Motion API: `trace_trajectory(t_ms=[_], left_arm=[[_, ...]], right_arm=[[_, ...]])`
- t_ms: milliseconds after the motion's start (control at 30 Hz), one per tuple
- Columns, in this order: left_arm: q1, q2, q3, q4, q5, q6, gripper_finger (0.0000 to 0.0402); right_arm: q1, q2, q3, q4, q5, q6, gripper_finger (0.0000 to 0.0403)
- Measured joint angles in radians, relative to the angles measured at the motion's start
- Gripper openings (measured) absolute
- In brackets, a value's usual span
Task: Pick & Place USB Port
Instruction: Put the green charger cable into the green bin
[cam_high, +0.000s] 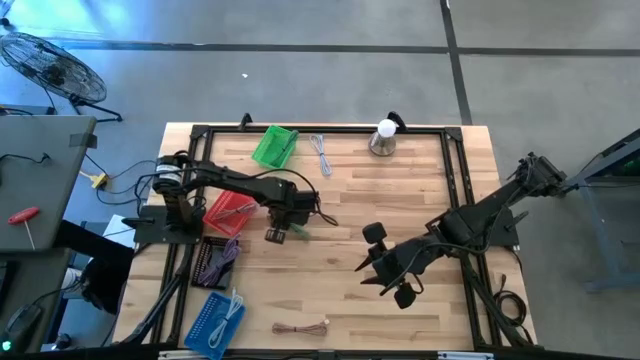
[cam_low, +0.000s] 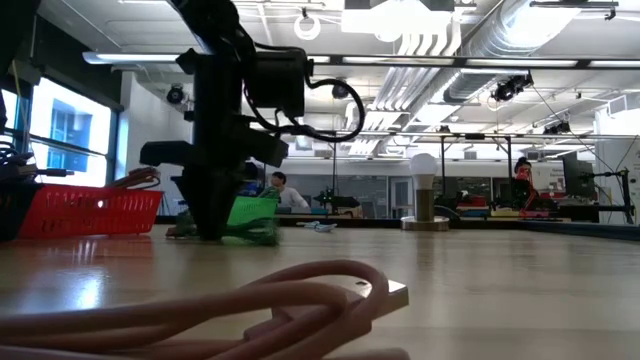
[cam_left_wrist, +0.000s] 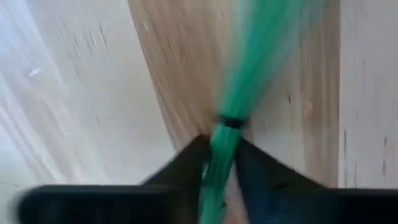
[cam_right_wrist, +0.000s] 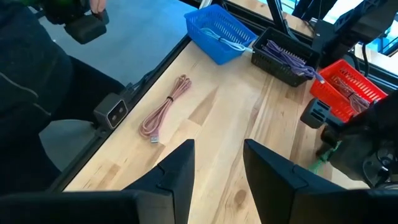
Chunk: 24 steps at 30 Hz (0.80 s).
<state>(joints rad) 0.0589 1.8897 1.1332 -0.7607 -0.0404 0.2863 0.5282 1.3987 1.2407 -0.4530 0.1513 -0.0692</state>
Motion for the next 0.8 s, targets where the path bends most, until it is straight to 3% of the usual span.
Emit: trace_trajectory(t_ms=[67, 267, 333, 500, 800], left_arm=[[-0.001, 0.003, 0.008, -0.004, -0.024, -0.006, 0.0025], [-0.001, 0.011, 0.082, -0.072, -0.027, -0.168, 0.0013], [-0.002, 0.02, 0.13, -0.118, -0.072, -0.218, 0.001], [0.003, 0.014, 0.311, -0.307, -0.249, -0.343, 0.001], [0.052, 0.013, 0.69, -0.697, -0.436, -0.503, 0.001]], right_arm=[[0.0, 0.0, 0.0, 0.0, 0.0, 0.0, 0.0129], [0.0, 0.0, 0.0, 0.0, 0.0, -0.01, 0.0129], [0.0, 0.0, 0.0, -0.002, 0.0, -0.01, 0.0129], [0.0, 0.0, 0.0, -0.025, 0.0, 0.003, 0.0129], [0.012, 0.0, 0.0, -0.048, -0.003, 0.027, 0.0123]])
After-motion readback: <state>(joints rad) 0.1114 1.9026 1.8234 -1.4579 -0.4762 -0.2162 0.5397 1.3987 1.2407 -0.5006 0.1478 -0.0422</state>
